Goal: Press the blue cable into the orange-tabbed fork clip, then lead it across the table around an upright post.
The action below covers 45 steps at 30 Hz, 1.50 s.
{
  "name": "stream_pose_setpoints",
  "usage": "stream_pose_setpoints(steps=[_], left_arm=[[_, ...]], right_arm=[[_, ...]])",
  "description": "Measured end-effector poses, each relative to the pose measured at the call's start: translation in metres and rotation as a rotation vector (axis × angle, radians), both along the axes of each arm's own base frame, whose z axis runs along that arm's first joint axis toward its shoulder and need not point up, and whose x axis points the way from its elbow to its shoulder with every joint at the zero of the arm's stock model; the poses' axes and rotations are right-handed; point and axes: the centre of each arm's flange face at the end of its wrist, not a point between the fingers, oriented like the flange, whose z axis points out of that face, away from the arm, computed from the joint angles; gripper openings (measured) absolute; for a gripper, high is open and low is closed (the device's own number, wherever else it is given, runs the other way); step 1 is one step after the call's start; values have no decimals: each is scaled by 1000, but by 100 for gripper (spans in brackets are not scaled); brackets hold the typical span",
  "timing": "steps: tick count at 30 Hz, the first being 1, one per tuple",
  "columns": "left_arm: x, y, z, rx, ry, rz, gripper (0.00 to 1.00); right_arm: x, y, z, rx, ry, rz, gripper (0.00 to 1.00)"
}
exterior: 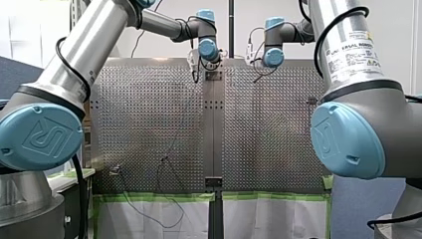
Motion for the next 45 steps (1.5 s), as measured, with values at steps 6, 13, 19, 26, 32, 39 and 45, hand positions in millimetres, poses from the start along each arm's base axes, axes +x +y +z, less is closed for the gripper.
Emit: stream_pose_setpoints(steps=[6, 13, 19, 26, 32, 39, 45], left_arm=[[-8, -29, -14, 49, 34, -14, 0], [-20, -64, -35, 87, 84, -42, 0], [-16, -82, -49, 95, 94, -47, 0], [-9, -96, -63, 104, 107, -42, 0], [-9, -108, -67, 110, 114, -47, 0], [-5, -115, -56, 89, 90, -52, 0], [0, -128, -71, 102, 106, -60, 0]], right_arm=[[-11, -6, -2, 15, 4, -14, 0], [-24, -10, -7, 55, 36, -2, 0], [-33, -12, -12, 97, 59, 23, 0], [-46, -12, -10, 133, 66, 47, 0], [-63, -16, -4, 138, 63, 29, 0], [-78, -23, -3, 142, 59, 4, 0], [-90, -28, -4, 145, 58, -15, 0]])
